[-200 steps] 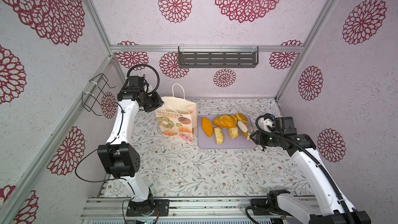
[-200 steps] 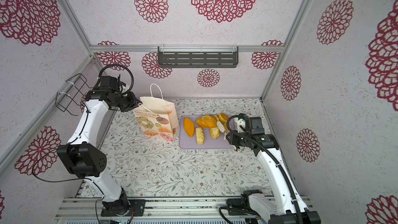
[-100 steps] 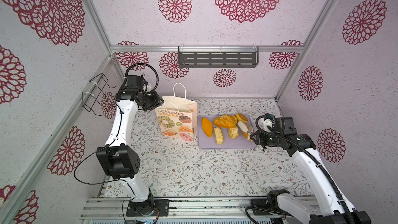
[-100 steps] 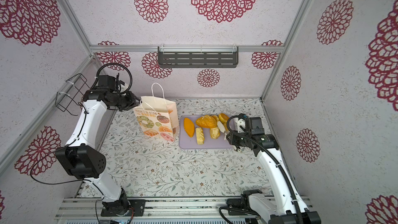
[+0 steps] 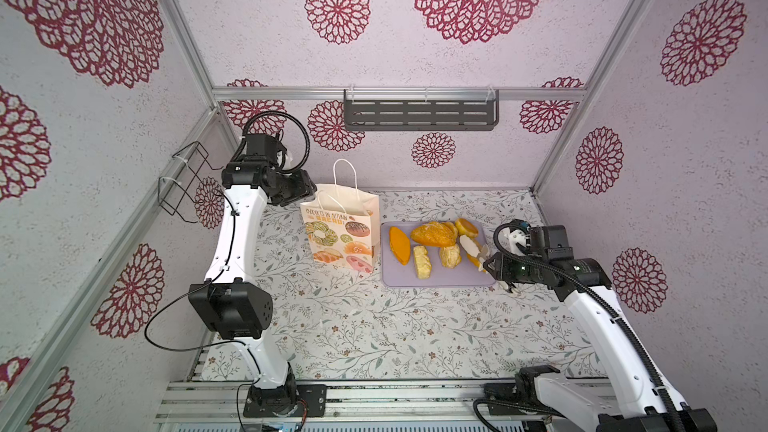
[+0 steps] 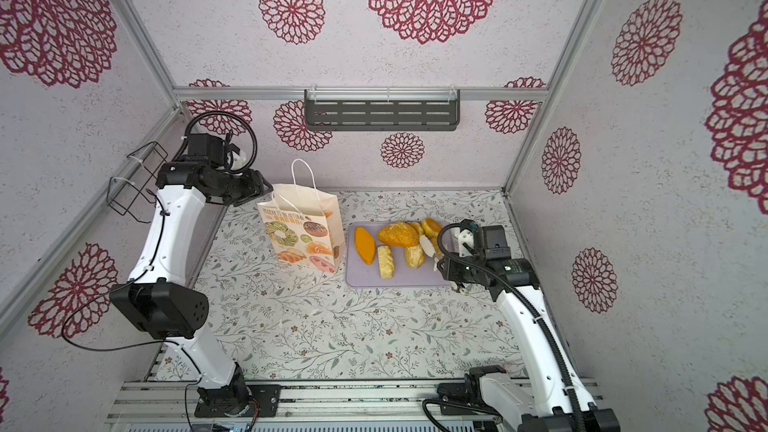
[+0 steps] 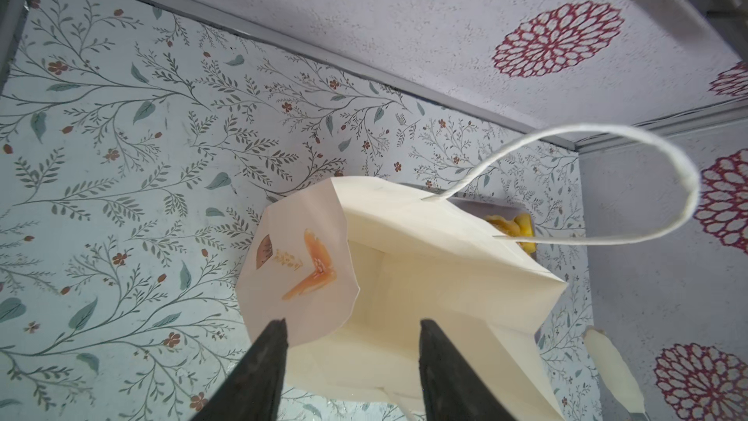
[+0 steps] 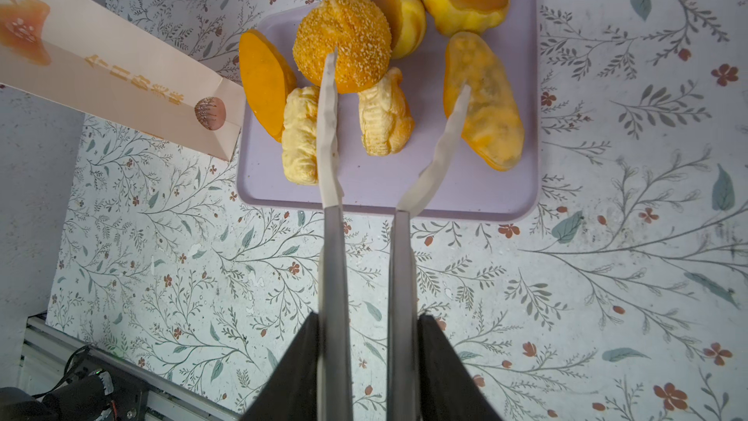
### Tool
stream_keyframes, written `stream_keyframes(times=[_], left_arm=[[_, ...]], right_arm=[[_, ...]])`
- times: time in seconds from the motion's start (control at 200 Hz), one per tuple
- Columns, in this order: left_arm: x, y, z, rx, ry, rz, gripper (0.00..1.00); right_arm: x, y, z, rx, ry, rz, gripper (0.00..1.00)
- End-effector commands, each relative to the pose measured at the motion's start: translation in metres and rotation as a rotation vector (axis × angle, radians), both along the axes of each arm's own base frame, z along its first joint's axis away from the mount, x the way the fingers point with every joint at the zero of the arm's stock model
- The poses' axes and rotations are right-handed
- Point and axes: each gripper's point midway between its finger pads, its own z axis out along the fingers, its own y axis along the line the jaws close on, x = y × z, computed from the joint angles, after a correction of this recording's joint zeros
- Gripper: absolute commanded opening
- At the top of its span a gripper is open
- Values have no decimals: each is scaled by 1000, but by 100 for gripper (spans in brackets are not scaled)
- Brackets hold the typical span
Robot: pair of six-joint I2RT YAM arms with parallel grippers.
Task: Place the fake bread into the paper bag
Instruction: 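Lift the tongs with the right gripper and move them over the tray, then lower the tongs onto the pale twisted bread and pinch it with the right gripper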
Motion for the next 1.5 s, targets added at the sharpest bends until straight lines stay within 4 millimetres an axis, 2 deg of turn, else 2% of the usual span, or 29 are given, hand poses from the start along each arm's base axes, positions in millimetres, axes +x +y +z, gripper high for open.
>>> stream_keyframes(times=[0.0,0.315,0.525,0.831,1.271,1.496], left_arm=[[2,1,-14,51,45,-15,56],[4,-5,-31,136,91,-23,54],[5,4,-33,182,96,14,28],[4,8,-26,200,79,41,8],[-4,9,-24,184,81,54,1],[-7,7,-21,168,72,53,0]], right_arm=[[3,0,25,-10,-92,13,39],[1,-3,22,-24,-88,8,40],[-1,-4,21,-23,-84,4,40],[-8,-4,16,-12,-62,-4,40],[-14,11,-22,82,35,-2,40],[-7,21,-32,61,48,26,42]])
